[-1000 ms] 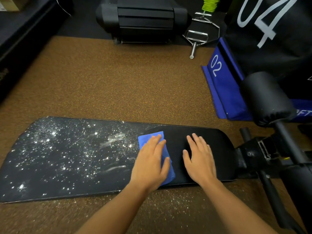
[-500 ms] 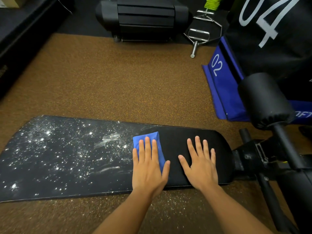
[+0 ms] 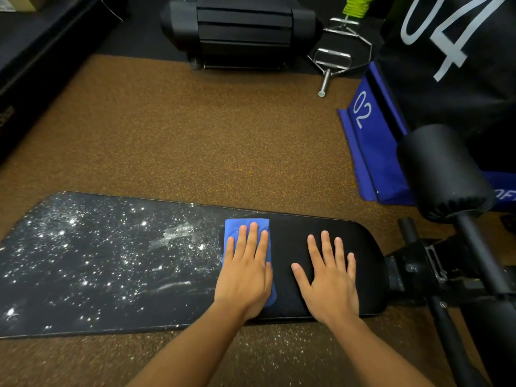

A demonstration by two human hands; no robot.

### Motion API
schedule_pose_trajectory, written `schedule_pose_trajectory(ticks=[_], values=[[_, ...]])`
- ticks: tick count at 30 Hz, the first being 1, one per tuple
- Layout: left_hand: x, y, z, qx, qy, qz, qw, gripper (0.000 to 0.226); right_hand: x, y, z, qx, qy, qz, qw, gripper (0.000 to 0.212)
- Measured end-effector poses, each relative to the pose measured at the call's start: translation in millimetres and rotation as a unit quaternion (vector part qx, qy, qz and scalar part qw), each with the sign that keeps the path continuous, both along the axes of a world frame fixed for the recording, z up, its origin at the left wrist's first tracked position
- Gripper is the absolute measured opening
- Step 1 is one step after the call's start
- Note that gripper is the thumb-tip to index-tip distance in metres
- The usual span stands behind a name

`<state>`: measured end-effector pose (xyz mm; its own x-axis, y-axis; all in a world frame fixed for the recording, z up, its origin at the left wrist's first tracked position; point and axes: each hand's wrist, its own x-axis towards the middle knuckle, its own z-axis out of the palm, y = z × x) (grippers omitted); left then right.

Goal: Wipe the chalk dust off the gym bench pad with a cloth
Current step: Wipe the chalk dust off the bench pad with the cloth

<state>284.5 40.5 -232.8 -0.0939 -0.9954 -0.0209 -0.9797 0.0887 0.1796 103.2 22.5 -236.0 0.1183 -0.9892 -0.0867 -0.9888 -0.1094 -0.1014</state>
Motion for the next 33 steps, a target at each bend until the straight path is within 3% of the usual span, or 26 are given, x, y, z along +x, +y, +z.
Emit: schedule_pose_trajectory(ticks=[9,16,25,33], values=[[36.2,-43.4,8.9,0.008,-0.021,-0.043,0.999,0.064,-1.5,0.5,0.9,0.004,-0.002,0.001,1.000,0.071],[63.9,7.3,4.7,0.004,0.004,0.010,1.000,0.064,-2.3,1.3,1.6,0.002,-0.009,0.005,1.000,0.071],[21.8,57.5,5.2,0.014,0.010,0.035,0.999,0.065,-0.8,2.0,0.5,-0.003,-0.006,0.000,1.000,0.071],[-8.8,3.5,6.0,0.026,0.000,-0.040,0.999,0.059,-0.7,1.8,-0.3,-0.010,-0.004,0.000,1.000,0.072]])
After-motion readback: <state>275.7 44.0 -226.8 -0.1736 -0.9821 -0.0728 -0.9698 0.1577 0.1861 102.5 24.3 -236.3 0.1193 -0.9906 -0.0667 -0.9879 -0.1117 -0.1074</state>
